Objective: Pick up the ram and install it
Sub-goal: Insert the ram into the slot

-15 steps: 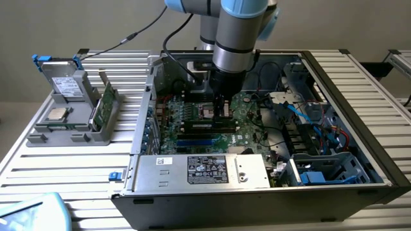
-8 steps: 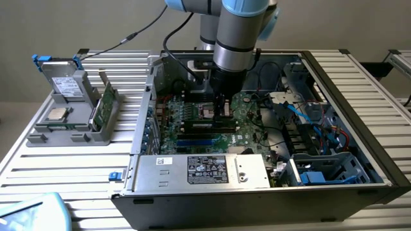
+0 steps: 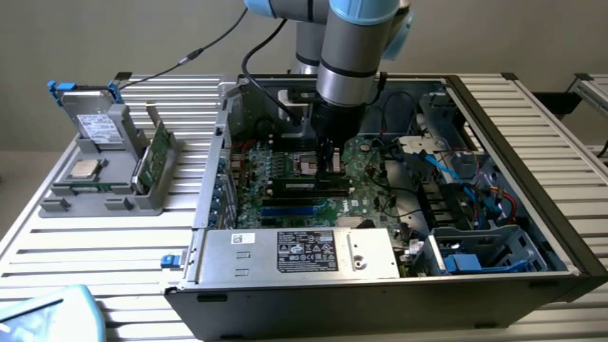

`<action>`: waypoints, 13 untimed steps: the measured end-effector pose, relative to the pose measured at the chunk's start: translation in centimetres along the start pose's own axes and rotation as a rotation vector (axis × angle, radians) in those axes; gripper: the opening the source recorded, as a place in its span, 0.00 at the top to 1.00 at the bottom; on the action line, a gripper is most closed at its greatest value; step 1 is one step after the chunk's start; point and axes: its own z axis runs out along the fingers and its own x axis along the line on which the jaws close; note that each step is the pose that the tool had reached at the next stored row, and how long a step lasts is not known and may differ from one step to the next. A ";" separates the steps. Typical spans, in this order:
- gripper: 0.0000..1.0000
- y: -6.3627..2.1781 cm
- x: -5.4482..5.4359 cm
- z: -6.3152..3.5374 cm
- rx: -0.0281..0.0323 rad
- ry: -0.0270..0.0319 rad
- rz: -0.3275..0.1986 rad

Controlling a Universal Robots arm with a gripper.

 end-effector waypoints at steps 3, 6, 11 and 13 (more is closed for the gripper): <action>0.87 -0.01 0.0 0.04 0.0000 0.0000 0.000; 0.87 -0.02 0.0 0.16 0.0000 0.0000 0.000; 0.87 -0.03 0.0 0.29 -0.0001 0.0002 0.000; 0.87 -0.04 0.0 0.32 0.0000 0.0000 0.000</action>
